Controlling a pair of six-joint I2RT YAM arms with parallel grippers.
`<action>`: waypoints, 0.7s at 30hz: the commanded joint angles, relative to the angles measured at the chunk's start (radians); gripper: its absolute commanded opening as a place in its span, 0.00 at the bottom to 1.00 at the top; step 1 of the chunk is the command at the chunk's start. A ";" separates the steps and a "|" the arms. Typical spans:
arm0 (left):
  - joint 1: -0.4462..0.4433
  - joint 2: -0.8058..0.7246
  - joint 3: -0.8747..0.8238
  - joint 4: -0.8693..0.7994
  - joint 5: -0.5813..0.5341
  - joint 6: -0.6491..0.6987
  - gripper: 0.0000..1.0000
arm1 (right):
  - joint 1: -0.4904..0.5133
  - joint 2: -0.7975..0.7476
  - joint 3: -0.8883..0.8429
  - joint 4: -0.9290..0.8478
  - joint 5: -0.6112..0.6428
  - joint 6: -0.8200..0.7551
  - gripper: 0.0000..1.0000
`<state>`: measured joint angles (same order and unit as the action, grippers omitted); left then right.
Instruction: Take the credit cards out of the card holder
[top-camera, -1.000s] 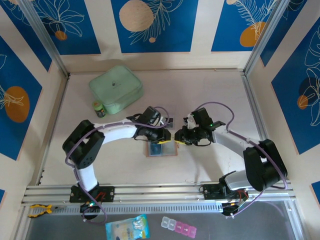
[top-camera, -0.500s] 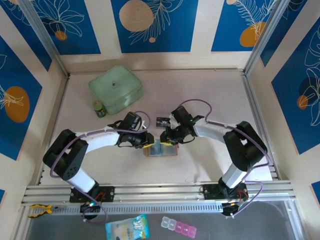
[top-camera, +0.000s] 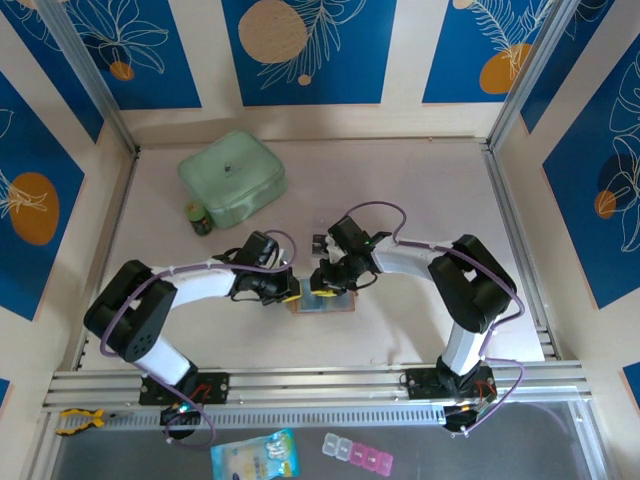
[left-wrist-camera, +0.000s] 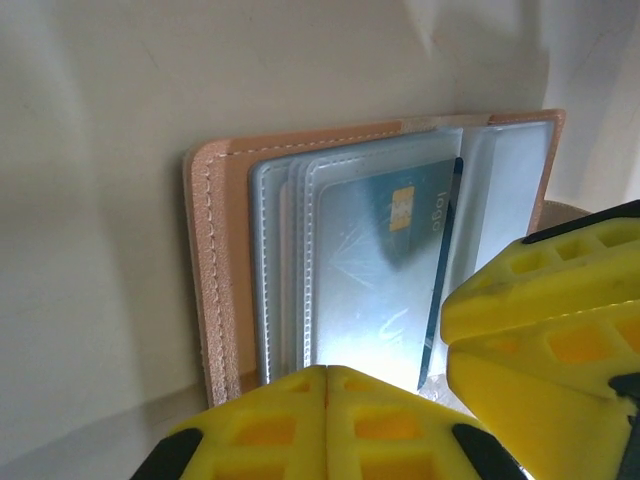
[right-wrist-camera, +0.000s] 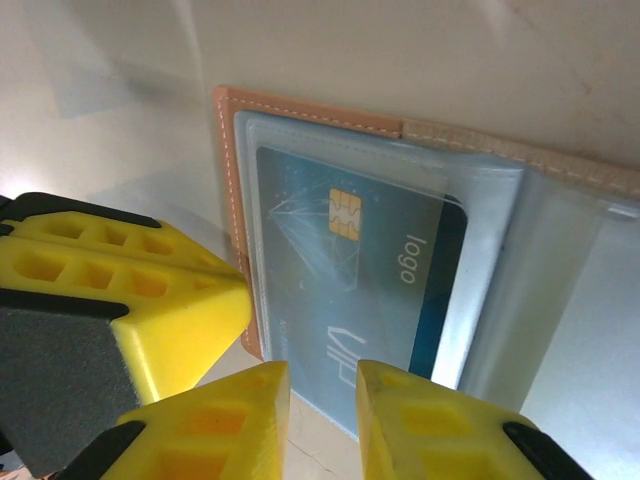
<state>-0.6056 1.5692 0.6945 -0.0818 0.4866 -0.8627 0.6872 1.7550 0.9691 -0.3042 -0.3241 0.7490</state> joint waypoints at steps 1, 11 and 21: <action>0.016 0.027 -0.001 0.017 0.001 0.016 0.06 | 0.003 0.013 0.029 -0.034 0.014 -0.003 0.25; 0.020 0.045 0.001 -0.001 0.003 0.029 0.03 | 0.003 0.017 0.036 -0.059 0.045 -0.019 0.25; 0.021 0.042 0.000 -0.010 -0.004 0.031 0.03 | 0.003 0.036 0.023 -0.038 0.038 -0.020 0.22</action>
<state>-0.5976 1.5982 0.6945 -0.0677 0.4900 -0.8547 0.6872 1.7771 0.9821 -0.3355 -0.2764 0.7395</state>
